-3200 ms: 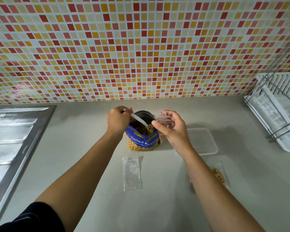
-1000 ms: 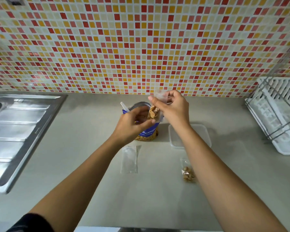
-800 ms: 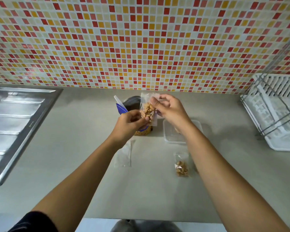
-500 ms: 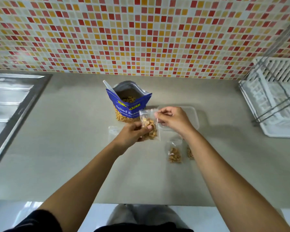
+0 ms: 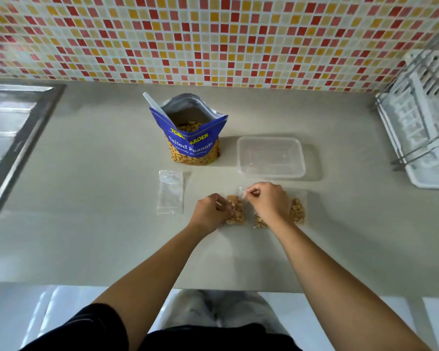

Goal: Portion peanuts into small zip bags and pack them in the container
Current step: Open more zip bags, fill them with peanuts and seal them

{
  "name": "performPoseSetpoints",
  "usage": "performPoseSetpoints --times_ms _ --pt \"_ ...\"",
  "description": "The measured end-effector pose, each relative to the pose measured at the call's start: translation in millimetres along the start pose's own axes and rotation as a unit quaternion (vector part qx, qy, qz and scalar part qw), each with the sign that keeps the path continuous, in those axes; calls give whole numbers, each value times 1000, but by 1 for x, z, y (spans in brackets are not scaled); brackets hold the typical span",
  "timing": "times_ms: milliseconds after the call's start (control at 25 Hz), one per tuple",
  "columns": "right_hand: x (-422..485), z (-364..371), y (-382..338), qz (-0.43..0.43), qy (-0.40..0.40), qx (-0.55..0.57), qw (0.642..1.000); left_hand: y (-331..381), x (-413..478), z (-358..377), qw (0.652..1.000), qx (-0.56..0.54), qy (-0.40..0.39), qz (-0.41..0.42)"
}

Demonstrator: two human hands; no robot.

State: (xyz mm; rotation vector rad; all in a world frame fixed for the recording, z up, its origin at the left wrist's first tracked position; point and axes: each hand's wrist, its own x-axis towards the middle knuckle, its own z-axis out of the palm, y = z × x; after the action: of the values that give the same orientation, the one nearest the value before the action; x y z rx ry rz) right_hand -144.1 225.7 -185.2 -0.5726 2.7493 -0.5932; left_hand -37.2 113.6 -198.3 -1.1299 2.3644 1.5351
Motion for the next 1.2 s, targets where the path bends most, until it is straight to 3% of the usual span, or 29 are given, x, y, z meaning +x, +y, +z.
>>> performPoseSetpoints --times_ms 160,280,480,680,880,1200 --pt "-3 10 0 -32 37 -33 998 0 -1 -9 997 54 22 40" --pt "-6 16 -15 -73 53 -1 996 -8 6 -44 987 97 90 94" --pt "-9 47 -65 -163 -4 84 983 -41 26 -111 964 144 197 104" --pt "-2 81 -110 -142 -64 78 985 -61 42 -135 975 138 151 82" --pt "12 93 -129 -126 -87 67 986 -64 52 -133 969 187 110 115" --pt "6 103 -128 -142 -34 94 985 -70 54 -132 951 204 134 188"
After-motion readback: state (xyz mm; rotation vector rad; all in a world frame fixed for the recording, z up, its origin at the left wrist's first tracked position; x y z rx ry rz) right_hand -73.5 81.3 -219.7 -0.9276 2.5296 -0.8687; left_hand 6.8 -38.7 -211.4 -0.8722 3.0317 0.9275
